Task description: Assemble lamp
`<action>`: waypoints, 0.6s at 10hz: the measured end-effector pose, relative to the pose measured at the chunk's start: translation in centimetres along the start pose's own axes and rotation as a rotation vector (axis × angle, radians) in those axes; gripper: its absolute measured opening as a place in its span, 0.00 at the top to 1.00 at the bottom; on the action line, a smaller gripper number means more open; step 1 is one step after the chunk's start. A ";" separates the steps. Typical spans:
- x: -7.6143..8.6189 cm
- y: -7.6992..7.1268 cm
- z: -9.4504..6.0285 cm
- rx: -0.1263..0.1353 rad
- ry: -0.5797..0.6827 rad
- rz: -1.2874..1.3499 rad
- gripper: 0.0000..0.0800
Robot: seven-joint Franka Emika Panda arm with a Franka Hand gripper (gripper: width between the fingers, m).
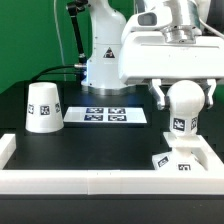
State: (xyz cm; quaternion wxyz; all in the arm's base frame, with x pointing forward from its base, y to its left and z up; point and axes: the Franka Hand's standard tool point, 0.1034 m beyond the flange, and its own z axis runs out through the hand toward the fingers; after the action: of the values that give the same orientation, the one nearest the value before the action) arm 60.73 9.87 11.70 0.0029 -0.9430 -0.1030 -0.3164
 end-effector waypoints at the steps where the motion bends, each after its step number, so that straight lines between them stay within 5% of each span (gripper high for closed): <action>1: 0.0 0.0 0.0 0.000 0.000 0.000 0.28; 6: -0.3 0.0 0.1 0.005 -0.017 0.000 0.13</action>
Offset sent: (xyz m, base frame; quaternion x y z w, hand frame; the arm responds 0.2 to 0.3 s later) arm 0.0000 0.0000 0.0000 0.0000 0.0000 0.0000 1.0000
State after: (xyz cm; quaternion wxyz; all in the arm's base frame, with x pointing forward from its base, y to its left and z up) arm 60.57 9.81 11.42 0.0045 -0.9457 -0.1036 -0.3082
